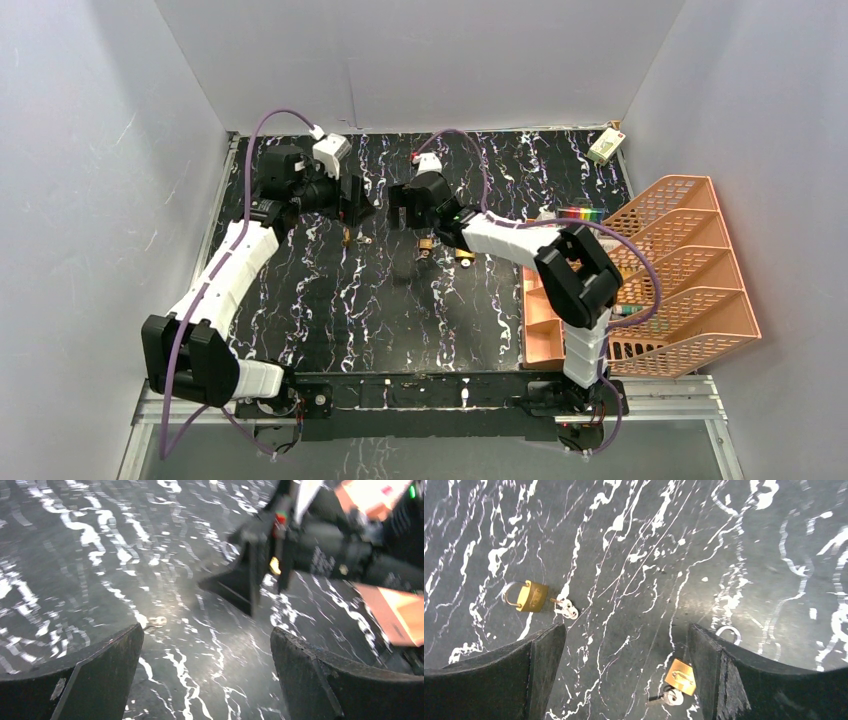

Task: Lock with the key
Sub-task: Pick up the lock from the center of the board.

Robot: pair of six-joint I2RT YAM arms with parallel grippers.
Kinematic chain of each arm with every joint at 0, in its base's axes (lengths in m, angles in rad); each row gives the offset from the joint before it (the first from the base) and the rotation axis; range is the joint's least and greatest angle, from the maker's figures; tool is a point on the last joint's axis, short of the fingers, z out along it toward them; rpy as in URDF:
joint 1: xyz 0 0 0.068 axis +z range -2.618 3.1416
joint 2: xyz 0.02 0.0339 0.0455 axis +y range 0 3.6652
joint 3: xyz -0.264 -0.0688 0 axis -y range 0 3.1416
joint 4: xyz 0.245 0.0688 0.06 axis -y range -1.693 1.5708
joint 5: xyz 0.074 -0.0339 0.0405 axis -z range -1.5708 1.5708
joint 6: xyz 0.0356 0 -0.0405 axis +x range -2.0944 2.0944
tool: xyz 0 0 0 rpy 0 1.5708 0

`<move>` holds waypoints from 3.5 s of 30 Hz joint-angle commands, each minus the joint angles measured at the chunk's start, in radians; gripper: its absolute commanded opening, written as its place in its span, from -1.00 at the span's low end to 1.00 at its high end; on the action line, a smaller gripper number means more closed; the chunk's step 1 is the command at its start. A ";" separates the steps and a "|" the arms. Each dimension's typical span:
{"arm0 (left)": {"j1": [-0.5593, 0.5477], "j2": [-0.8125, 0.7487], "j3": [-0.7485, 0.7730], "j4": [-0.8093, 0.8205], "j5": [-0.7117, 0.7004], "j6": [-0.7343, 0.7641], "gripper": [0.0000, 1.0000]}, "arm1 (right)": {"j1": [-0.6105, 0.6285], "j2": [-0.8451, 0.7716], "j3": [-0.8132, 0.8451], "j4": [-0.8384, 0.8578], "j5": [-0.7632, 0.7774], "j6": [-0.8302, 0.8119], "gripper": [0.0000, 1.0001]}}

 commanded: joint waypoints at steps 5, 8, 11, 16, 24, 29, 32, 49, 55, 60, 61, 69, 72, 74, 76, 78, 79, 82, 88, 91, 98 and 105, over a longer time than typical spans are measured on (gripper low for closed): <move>0.005 -0.013 0.095 -0.325 0.599 0.272 0.97 | 0.003 -0.095 0.024 -0.301 0.232 0.067 0.96; 0.005 0.009 0.116 -0.396 0.658 0.327 0.97 | 0.003 -0.090 0.028 -0.377 0.252 0.096 0.95; 0.005 0.002 0.113 -0.320 0.603 0.261 0.97 | 0.003 -0.101 0.010 -0.393 0.250 0.112 0.94; 0.005 -0.076 0.018 -0.067 0.334 0.108 0.97 | 0.000 -0.126 0.013 -0.466 0.322 0.127 0.97; 0.005 -0.112 -0.038 -0.015 0.203 0.072 0.97 | -0.123 -0.197 -0.102 -0.524 0.265 0.155 0.97; 0.005 -0.111 -0.034 -0.013 0.214 0.071 0.97 | -0.144 -0.194 -0.138 -0.523 0.254 0.142 0.97; 0.005 -0.112 -0.034 -0.017 0.212 0.069 0.97 | -0.144 -0.153 -0.135 -0.519 0.221 0.133 0.95; 0.005 -0.117 -0.037 -0.045 0.199 0.079 0.97 | -0.140 -0.067 -0.126 -0.480 0.165 0.127 0.80; 0.005 -0.112 -0.036 -0.050 0.200 0.082 0.97 | -0.140 -0.041 -0.105 -0.489 0.164 0.125 0.66; 0.005 -0.111 -0.037 -0.050 0.198 0.082 0.97 | -0.141 -0.028 -0.105 -0.483 0.145 0.121 0.33; 0.005 -0.111 -0.037 -0.050 0.197 0.082 0.97 | -0.141 -0.028 -0.107 -0.481 0.139 0.119 0.22; 0.005 -0.111 -0.037 -0.051 0.196 0.085 0.97 | -0.140 -0.036 -0.120 -0.467 0.095 0.084 -0.35; 0.005 -0.113 -0.038 -0.052 0.219 0.087 0.97 | -0.135 -0.078 -0.114 -0.461 0.026 0.002 -0.39; 0.005 -0.122 -0.041 -0.049 0.271 0.096 0.97 | -0.130 -0.147 -0.129 -0.438 -0.051 -0.072 -0.38; 0.006 -0.141 -0.050 -0.032 0.332 0.100 0.97 | -0.131 -0.245 -0.162 -0.405 -0.162 -0.138 -0.38; 0.005 -0.171 -0.069 0.003 0.388 0.098 0.97 | -0.136 -0.350 -0.185 -0.387 -0.293 -0.196 -0.38; 0.005 -0.187 -0.080 0.037 0.431 0.094 0.97 | -0.144 -0.397 -0.192 -0.380 -0.363 -0.211 -0.38; 0.005 -0.242 -0.118 0.116 0.565 0.096 0.97 | -0.171 -0.514 -0.193 -0.372 -0.645 -0.239 -0.37; 0.005 -0.295 -0.169 0.227 0.842 0.073 0.97 | -0.179 -0.646 -0.178 -0.367 -1.047 -0.247 -0.30; 0.004 -0.281 -0.166 0.253 0.915 0.050 0.97 | -0.178 -0.656 -0.166 -0.379 -1.179 -0.226 -0.30; -0.043 -0.204 -0.151 0.288 1.013 0.029 0.32 | -0.151 -0.676 -0.144 -0.268 -1.302 -0.116 -0.32; -0.092 -0.173 -0.142 0.289 0.978 0.023 0.13 | -0.142 -0.656 -0.140 -0.211 -1.321 -0.074 -0.33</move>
